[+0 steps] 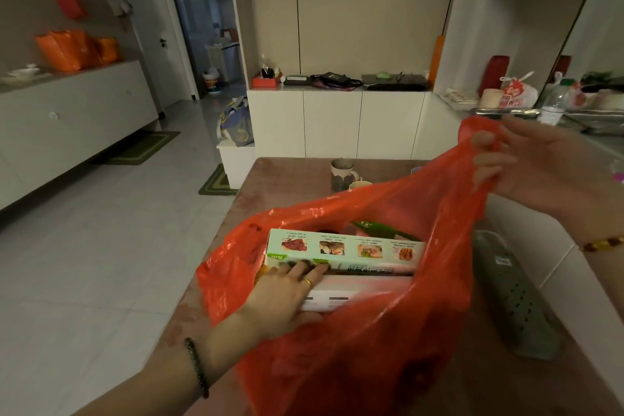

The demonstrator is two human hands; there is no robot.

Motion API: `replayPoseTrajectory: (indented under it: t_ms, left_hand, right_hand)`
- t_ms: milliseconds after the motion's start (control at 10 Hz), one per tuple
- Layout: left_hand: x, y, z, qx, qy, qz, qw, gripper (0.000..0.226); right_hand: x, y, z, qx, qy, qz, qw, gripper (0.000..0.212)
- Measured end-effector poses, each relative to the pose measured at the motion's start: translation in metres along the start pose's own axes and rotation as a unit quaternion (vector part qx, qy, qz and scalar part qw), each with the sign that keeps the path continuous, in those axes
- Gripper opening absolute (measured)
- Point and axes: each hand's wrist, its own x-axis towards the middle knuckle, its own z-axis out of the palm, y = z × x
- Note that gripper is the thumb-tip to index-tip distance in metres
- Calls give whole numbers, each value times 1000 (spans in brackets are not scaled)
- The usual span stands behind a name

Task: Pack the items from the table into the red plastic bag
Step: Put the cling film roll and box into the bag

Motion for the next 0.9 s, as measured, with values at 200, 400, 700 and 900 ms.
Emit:
replayPoseTrajectory:
  t_ms: [200, 400, 700, 900]
  left_hand:
    - [4, 2, -9, -95, 22, 74, 993, 59]
    - [-32, -40, -40, -49, -9, 108, 993, 88]
    - [-56, -125, -100, -182, 13, 122, 976, 31]
    - [-29, -104, -111, -228, 55, -46, 971, 89]
  right_hand:
    - [15, -4, 7, 30, 21, -9, 999, 46]
    - [41, -1, -22, -29, 66, -26, 997, 30]
    - [92, -26, -214, -317, 102, -23, 943, 50]
    - [28, -6, -86, -270, 169, 104, 942, 29]
